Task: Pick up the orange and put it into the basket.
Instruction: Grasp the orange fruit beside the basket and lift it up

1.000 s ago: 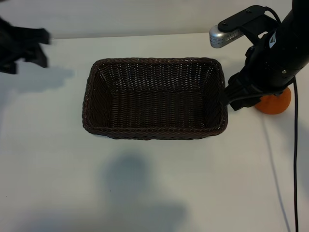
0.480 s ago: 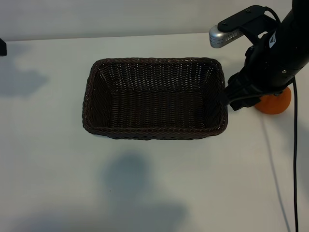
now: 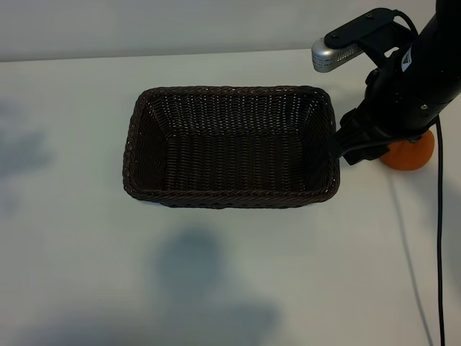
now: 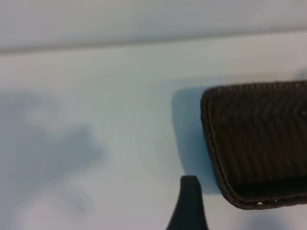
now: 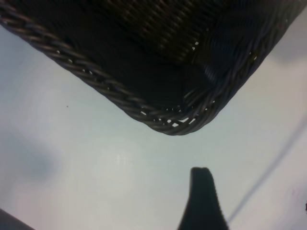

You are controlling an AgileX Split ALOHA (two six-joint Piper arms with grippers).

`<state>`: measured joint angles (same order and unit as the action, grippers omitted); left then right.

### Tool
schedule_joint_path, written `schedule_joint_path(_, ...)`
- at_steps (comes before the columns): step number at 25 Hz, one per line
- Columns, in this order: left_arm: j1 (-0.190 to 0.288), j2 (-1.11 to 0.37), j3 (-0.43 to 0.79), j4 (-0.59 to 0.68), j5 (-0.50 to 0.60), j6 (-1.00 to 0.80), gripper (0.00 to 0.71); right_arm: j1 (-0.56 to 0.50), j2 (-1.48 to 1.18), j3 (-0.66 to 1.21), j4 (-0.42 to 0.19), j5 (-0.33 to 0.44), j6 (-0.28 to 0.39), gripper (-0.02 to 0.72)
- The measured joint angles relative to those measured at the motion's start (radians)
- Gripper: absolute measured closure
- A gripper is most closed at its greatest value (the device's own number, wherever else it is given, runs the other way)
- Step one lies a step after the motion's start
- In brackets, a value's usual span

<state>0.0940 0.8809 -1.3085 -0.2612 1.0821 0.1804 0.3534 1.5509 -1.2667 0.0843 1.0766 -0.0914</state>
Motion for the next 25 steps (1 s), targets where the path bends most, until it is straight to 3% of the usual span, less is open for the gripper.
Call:
schedule_joint_path(5,0.000,-0.117,0.001,0.092,0.088,-0.045,0.114,0.000,0.000,0.000,0.000,-0.003,0.000,0.214)
schedule_joint_path(11,0.000,-0.244,0.048,0.177,0.087,-0.126,0.114,0.000,0.000,0.000,0.000,-0.003,0.000,0.214)
schedule_joint_path(16,0.000,-0.341,0.232,0.182,0.085,-0.136,0.114,0.000,0.000,0.000,0.000,-0.003,-0.001,0.214)
schedule_joint_path(25,0.000,-0.546,0.516,0.182,-0.031,-0.124,0.116,0.000,0.000,0.000,0.000,-0.003,-0.001,0.214)
